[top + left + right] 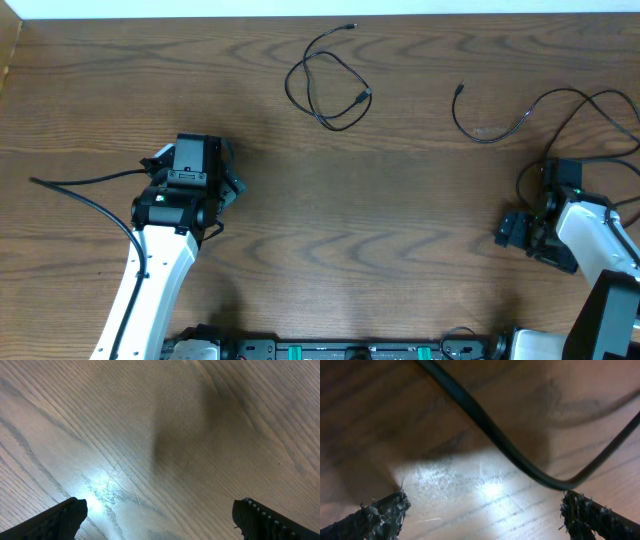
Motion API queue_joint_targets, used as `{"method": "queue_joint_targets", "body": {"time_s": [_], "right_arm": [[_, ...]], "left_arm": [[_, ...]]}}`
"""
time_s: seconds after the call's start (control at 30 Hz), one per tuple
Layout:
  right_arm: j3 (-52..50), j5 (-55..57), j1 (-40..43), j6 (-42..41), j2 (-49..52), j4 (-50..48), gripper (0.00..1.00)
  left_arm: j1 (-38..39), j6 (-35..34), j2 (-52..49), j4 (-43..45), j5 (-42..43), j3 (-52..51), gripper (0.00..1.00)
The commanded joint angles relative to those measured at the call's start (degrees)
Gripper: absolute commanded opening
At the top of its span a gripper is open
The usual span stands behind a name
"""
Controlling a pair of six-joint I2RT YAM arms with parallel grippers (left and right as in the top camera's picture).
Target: Untangle cables
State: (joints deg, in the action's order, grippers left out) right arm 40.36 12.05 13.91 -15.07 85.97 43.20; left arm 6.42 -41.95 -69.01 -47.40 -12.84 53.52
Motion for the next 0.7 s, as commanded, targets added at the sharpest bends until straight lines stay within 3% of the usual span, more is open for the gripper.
{"method": "queue_joint_targets", "body": {"time_s": [0.0,0.2,0.33,0.53,0.67], "right_arm": [[-2.93,2.49,0.13,-3.10,2.19,-1.99,0.99],[-3.10,4.94,2.27,-4.90,2.19,-0.76,0.99],[-4.79,4.61,6.21,1.05,2.19,-4.66,0.99],[-8.83,-6.69,12.02,13.57,2.19,-14.78,0.99],[-10.80,-8.59,14.03,14.95,2.19,-18.29,0.99]], "left_arm": [[-0.24,0.37,-0.22,-0.13,-1.38,1.07,0.98],[-0.24,0.37,-0.22,-0.13,-1.38,1.07,0.98],[-0.24,0.35,-0.22,-0.13,-1.38,1.07,0.98],[-0.24,0.35,-0.22,-0.13,-1.38,1.07,0.98],[-0.24,0.37,-0.22,-0.13,-1.38,1.07,0.98]]}}
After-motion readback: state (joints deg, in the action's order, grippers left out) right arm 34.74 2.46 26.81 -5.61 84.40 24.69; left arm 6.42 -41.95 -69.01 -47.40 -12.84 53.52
